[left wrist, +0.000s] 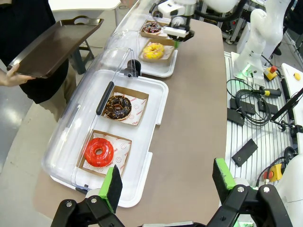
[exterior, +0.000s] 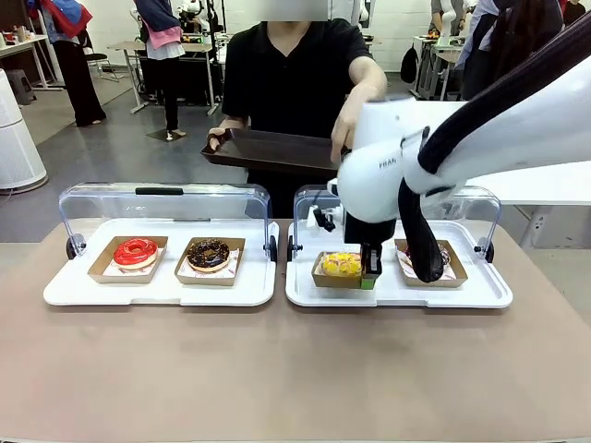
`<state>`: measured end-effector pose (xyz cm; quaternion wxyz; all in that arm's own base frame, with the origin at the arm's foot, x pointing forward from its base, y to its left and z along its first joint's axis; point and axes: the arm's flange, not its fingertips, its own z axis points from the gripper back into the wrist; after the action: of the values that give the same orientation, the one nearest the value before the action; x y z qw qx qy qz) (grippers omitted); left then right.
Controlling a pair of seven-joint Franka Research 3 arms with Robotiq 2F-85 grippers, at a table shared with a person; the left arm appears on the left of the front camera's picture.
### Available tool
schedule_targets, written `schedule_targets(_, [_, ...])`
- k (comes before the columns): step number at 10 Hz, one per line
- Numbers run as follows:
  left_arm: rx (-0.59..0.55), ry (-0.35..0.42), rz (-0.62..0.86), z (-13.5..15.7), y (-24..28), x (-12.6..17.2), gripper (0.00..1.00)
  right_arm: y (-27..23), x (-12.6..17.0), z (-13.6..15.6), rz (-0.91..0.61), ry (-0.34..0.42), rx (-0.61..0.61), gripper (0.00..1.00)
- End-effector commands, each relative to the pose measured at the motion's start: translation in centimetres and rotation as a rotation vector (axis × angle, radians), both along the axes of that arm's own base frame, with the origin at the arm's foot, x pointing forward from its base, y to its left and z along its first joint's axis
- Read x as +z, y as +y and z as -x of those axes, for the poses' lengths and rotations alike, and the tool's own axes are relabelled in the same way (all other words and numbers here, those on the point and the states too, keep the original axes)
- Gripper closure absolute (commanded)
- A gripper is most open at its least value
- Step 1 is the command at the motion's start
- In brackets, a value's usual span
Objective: Provide the desired donut to the person.
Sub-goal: Pick up and lift the Paper togo box containing the Donut pointed at by the person.
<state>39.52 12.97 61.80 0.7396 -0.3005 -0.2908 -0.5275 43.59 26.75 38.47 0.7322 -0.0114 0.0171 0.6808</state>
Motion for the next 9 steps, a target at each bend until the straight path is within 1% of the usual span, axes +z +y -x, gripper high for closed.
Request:
schedule_targets(1, [-0.005,0.002,0.001,0.2,0.1,0.1,0.0,1.5,6.1,2.9,-0.007,0.035,-0.004,1.0])
schedule_targets(2, [-0.005,0.002,0.001,0.2,0.1,0.1,0.0,2.1,9.0,4.6,-0.018,0.019,0.011,1.0])
schedule_targets(3, [-0.005,0.002,0.001,0.2,0.1,0.1,0.0,2.7,12.4,6.2,-0.01,-0.03,0.011,1.0])
schedule_targets(5, [-0.005,0.002,0.001,0.2,0.1,0.1,0.0,3.2,18.0,8.1,-0.03,-0.068,-0.005,1.0])
schedule_targets(6, [-0.005,0.002,0.001,0.2,0.1,0.1,0.0,3.5,20.2,8.5,-0.035,-0.084,-0.003,1.0])
schedule_targets(7, [-0.005,0.002,0.001,0.2,0.1,0.1,0.0,3.9,21.7,8.6,-0.038,-0.093,0.004,1.0])
schedule_targets(8, [-0.005,0.002,0.001,0.2,0.1,0.1,0.0,4.1,22.2,8.3,-0.037,-0.087,0.02,1.0])
schedule_targets(9, [-0.005,0.002,0.001,0.2,0.1,0.1,0.0,4.0,21.9,7.6,-0.046,-0.07,0.029,1.0])
